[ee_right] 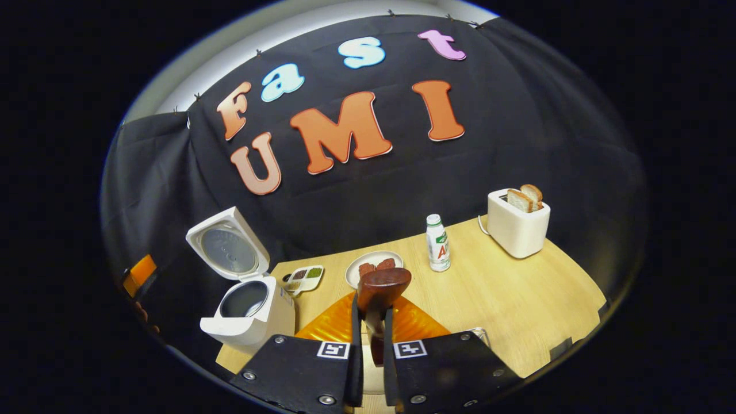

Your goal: Close the left gripper, press the button to open the rice cooker; take a wooden spoon from the chopstick holder with the right hand, scoop a spoonful of rice and pour it into the rice cooker, then put the wooden spoon back into the chopstick holder.

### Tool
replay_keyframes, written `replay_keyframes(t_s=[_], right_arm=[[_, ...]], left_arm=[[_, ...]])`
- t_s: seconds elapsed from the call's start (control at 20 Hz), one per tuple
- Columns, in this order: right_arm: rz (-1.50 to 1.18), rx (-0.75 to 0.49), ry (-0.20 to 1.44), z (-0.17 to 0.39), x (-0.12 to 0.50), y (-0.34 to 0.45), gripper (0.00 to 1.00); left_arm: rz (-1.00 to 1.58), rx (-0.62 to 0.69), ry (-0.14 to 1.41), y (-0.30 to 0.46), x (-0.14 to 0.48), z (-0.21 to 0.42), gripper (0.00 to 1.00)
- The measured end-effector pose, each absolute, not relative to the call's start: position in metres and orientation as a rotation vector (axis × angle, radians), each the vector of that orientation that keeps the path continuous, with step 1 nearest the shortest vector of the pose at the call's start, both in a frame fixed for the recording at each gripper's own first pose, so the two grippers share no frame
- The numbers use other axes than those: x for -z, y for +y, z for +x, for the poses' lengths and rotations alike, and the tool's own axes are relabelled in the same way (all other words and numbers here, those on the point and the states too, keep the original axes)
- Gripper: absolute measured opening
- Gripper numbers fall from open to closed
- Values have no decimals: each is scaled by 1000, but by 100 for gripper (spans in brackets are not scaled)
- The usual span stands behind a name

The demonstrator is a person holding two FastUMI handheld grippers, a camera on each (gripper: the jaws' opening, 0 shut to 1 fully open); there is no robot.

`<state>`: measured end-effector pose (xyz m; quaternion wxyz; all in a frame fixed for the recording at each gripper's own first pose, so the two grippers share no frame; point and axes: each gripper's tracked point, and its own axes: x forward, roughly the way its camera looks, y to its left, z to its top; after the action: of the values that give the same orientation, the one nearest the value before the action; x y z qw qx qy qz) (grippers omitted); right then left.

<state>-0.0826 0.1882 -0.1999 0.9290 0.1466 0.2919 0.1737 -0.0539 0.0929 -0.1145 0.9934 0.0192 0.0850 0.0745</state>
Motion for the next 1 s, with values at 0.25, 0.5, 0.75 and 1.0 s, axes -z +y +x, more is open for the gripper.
replay_keyframes(t_s=[0.25,0.5,0.75,1.0], right_arm=[[155,-352,671,-101,249,219,14],[-8,-358,708,-109,285,235,14],[-17,-355,731,-116,312,258,14],[172,-366,814,-130,317,300,14]], left_arm=[[39,-175,186,128,127,-60,85],[20,-207,192,151,138,-65,88],[22,-220,205,167,147,-69,85],[26,-214,221,175,152,-65,88]])
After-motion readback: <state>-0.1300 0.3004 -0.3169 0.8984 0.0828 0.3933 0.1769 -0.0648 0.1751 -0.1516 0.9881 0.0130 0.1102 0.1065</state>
